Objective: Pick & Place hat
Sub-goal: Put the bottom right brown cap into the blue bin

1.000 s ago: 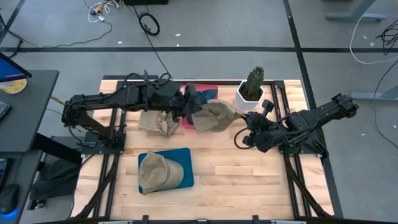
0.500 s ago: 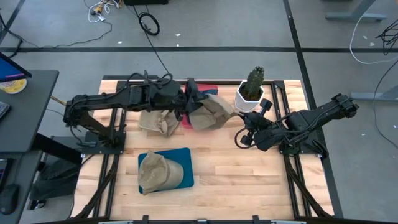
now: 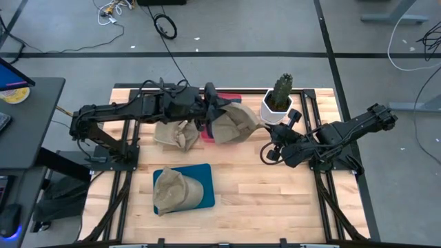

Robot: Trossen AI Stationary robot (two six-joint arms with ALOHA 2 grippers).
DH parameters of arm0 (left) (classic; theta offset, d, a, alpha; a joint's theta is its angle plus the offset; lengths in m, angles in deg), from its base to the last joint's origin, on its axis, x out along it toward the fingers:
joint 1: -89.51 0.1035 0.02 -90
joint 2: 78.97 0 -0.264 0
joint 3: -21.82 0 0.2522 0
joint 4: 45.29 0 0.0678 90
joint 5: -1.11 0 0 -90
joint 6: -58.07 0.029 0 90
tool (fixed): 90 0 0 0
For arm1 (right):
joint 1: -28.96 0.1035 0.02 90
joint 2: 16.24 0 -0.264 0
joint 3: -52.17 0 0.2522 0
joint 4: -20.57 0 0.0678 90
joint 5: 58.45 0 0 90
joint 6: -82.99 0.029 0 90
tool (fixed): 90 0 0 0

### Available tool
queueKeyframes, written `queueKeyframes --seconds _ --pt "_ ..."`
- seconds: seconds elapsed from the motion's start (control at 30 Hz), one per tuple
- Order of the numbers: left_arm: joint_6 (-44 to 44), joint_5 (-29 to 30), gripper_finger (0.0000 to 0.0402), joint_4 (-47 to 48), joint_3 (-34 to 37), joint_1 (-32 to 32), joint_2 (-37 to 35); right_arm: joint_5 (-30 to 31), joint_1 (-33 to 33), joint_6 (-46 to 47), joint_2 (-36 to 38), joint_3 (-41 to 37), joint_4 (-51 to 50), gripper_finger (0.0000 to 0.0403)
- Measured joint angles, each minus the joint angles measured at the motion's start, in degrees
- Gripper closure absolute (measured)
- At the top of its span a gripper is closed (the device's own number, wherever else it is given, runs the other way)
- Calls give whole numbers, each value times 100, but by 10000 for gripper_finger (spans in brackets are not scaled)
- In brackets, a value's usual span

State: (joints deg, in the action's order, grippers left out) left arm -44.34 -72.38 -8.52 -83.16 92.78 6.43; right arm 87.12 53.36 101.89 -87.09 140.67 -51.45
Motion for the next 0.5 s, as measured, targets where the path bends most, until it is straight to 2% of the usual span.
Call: queueKeyframes --seconds 0.23,0.5 --pt "85 41 186 385 0 16 5 4 0 -371 0 -2 85 394" --pt "228 136 186 378 0 96 7 18 0 -813 0 -2 477 394"
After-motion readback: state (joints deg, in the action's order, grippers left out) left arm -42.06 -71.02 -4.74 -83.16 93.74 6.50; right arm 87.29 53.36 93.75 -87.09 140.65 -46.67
